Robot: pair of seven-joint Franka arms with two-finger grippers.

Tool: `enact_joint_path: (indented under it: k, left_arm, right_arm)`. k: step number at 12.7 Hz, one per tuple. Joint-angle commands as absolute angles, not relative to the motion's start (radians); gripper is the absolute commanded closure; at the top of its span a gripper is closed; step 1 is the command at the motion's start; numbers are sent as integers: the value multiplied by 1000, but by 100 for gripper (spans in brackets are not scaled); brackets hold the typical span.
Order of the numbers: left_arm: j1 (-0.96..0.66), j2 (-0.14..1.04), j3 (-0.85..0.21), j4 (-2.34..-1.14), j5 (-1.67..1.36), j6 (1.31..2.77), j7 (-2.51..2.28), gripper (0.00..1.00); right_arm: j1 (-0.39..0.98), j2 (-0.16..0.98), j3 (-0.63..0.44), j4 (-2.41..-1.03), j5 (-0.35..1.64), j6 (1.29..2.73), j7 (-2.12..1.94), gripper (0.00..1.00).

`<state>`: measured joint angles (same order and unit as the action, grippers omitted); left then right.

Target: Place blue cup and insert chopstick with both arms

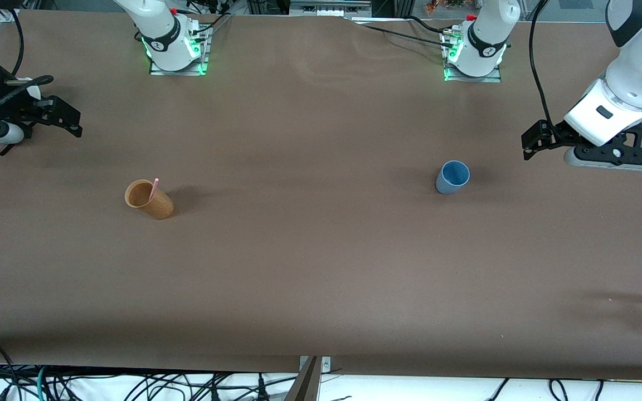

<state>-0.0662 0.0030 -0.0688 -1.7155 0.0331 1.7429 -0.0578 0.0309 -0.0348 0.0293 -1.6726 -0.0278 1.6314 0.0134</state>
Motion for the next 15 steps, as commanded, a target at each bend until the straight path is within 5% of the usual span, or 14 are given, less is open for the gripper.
enact_joint_path:
  k: [1, 15]
  left_arm:
    - [-72, 3, -67, -1710, 20, 1744, -55, 0]
    - [-69, 14, -61, -1712, 9, 1741, -68, 0]
  right_arm:
    - [31, -40, 32, -1658, -9, 1611, 50, 0]
    - [23, -32, 35, -1641, -17, 1621, 51, 0]
